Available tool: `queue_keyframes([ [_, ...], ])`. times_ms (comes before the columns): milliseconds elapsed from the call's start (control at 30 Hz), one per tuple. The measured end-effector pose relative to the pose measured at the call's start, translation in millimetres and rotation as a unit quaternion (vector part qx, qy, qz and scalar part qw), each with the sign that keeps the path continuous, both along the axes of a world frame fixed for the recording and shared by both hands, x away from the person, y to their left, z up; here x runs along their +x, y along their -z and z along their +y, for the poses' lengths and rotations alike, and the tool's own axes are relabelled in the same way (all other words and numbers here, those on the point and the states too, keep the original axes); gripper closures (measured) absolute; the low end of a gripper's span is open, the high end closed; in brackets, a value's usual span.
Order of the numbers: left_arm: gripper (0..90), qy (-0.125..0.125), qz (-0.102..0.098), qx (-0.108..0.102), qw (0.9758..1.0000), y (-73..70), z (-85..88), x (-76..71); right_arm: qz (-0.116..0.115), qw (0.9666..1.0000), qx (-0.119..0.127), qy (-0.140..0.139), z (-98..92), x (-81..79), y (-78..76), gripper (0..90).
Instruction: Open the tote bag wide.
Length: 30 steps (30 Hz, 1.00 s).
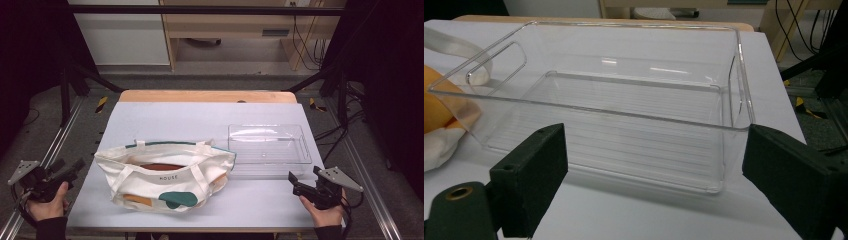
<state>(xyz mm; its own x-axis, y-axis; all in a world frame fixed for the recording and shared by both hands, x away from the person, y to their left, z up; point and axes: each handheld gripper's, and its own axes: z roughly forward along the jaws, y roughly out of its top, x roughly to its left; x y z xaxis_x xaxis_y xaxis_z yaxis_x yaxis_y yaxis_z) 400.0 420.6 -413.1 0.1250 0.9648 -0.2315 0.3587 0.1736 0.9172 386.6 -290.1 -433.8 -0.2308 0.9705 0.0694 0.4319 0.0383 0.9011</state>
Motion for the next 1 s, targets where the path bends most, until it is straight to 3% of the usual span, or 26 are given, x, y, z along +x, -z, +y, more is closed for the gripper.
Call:
queue_keyframes([
  [133,19.4,0.005,-0.009,0.01,0.9999,-6.8,-4.8,-1.7,-0.004,1.0,0.002,-0.004,0.5,-0.7,-2.5,12.5],
  [400,19.6,0.019,-0.034,0.003,0.9992,-25.5,-10.8,-3.7,-0.019,0.9996,0.011,-0.02,8.1,-3.1,-16.2,14.1],
  [533,19.9,0.028,-0.033,0.004,0.9991,-32.9,-19.9,-2.1,-0.028,0.9988,0.021,-0.035,16.7,-1.1,-28.5,16.3],
  [833,21.5,0.051,-0.049,0.002,0.9975,-53.7,-39.2,-2.3,-0.034,0.9956,0.037,-0.08,49.2,17.4,-59.6,21.1],
  [1000,23.5,0.067,-0.039,0.007,0.997,-55.3,-51.3,-0.4,-0.036,0.9931,0.037,-0.106,75.0,21.6,-69.0,25.0],
])
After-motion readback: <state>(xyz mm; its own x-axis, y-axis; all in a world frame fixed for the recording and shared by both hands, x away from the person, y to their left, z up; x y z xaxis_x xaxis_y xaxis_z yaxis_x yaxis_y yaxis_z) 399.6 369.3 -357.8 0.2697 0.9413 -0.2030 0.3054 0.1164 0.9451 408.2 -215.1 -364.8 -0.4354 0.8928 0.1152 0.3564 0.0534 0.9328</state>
